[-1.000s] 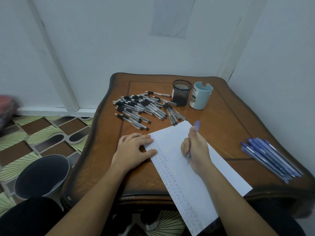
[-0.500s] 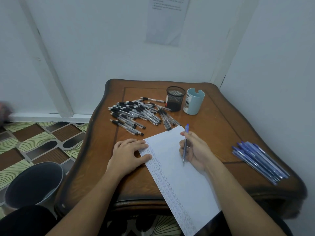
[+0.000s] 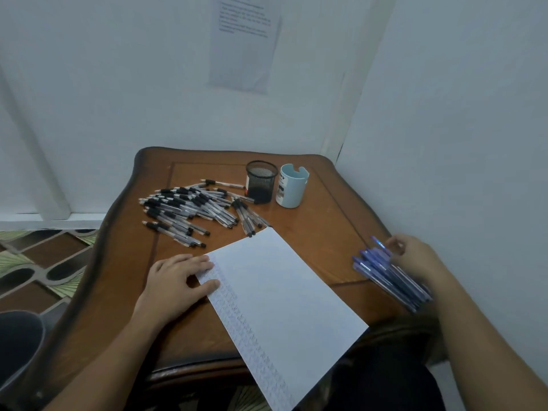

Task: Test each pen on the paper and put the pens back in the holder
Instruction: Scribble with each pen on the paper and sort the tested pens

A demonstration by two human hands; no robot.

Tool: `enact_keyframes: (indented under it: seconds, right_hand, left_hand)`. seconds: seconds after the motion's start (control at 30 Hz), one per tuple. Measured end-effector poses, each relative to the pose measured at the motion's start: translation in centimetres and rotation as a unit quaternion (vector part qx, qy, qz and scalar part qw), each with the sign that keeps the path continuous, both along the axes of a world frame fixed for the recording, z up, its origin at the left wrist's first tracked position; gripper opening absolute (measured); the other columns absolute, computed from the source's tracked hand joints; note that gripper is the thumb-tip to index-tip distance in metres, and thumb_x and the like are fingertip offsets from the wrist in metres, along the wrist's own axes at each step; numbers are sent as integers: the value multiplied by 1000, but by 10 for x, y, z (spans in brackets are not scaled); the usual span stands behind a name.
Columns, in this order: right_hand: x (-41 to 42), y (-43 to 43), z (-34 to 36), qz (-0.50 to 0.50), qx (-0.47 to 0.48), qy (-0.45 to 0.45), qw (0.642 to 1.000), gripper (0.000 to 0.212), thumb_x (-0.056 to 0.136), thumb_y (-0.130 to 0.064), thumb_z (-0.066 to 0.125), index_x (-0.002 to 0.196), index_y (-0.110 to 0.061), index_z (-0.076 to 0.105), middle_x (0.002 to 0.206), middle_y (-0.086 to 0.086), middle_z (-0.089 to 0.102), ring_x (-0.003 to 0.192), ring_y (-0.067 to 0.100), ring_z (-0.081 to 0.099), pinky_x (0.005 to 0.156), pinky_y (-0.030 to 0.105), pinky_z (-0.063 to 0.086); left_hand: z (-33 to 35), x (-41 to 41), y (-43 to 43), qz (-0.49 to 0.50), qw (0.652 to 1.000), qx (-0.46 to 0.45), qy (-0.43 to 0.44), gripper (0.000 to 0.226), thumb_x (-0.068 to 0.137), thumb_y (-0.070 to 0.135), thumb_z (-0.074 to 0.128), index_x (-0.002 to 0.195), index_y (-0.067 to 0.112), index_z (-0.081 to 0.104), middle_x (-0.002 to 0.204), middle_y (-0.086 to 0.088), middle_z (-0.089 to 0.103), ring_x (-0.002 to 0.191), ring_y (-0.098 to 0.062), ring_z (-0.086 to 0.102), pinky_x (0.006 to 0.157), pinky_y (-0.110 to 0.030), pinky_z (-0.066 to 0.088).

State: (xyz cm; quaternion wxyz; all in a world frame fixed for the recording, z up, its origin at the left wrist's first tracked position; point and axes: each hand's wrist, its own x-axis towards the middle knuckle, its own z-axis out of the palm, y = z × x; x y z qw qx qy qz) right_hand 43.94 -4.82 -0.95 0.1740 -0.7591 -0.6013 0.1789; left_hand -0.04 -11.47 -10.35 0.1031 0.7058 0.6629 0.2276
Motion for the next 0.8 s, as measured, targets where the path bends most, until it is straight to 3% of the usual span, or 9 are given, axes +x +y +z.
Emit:
enact_keyframes:
  seconds: [0.13, 0.27, 0.37, 0.43, 0.5, 0.6, 0.7, 0.73, 0.8]
  right_hand:
    - [10, -6, -9, -6, -54, -17, 998, 24, 85, -2, 65, 99, -21, 66, 113, 12, 68, 98, 26, 61, 79, 27, 41]
    - [10, -6, -9, -18, -41, -6, 999, 21, 89, -11, 66, 109, -14, 69, 115, 9, 67, 103, 25, 61, 87, 31, 44]
    - [-6, 1, -7, -27, 45, -37, 998, 22, 91, -11, 61, 112, -9, 68, 111, 14, 69, 101, 31, 62, 89, 36, 48]
    - [-32, 8, -9, -2, 101, -44, 994, 20, 92, -8, 58, 108, -10, 69, 103, 13, 69, 90, 30, 62, 78, 34, 49]
    - [-75, 16, -12, 50, 95, 1, 994, 15, 95, -12, 57, 103, -14, 69, 96, 5, 65, 83, 21, 58, 67, 27, 44]
    - [-143, 32, -27, 129, 32, 68, 989, 13, 98, -16, 58, 102, -18, 71, 102, -3, 65, 92, 13, 57, 75, 23, 41]
    - [-200, 44, -38, 155, 13, 124, 980, 12, 98, -18, 58, 105, -19, 68, 103, -3, 64, 91, 11, 57, 72, 23, 44]
    - [-215, 48, -40, 158, 24, 116, 980, 15, 97, -20, 59, 110, -18, 68, 106, -1, 62, 92, 12, 56, 75, 25, 44]
    - [-238, 56, -46, 145, 59, 7, 988, 21, 97, -32, 59, 114, -22, 67, 113, 1, 59, 103, 18, 52, 88, 34, 41]
  left_hand:
    - [0, 1, 0, 2, 1000, 11, -5, 78, 62, 85, 30, 119, 44, 63, 132, 27, 53, 129, -2, 40, 107, -38, 20]
    - [0, 2, 0, 1, 1000, 9, -15, 78, 61, 85, 30, 119, 44, 63, 131, 27, 53, 128, -2, 40, 107, -37, 19]
    - [2, 3, 0, 3, 1000, 5, -15, 76, 61, 85, 34, 119, 45, 63, 132, 28, 52, 128, -1, 39, 107, -36, 18]
    - [3, 3, 0, 3, 1000, -6, -7, 70, 65, 81, 39, 120, 45, 61, 134, 27, 51, 130, -1, 37, 108, -36, 17]
    - [4, 3, 0, 0, 1000, -14, -6, 71, 66, 81, 37, 122, 44, 60, 135, 27, 50, 131, -1, 36, 109, -36, 16]
    - [5, 4, -1, -2, 1000, -15, -10, 79, 62, 84, 29, 122, 44, 60, 136, 27, 49, 131, 0, 35, 108, -34, 15]
    - [3, 3, -1, -2, 1000, -15, -7, 75, 65, 83, 33, 123, 44, 60, 136, 28, 48, 131, 1, 33, 106, -30, 13]
    - [2, 2, -1, -2, 1000, -12, -8, 75, 65, 83, 32, 123, 44, 60, 136, 28, 48, 131, 2, 34, 105, -29, 12]
    - [1, 1, -1, -4, 1000, -6, -15, 76, 65, 83, 31, 123, 43, 60, 136, 27, 49, 130, 2, 34, 104, -27, 12]
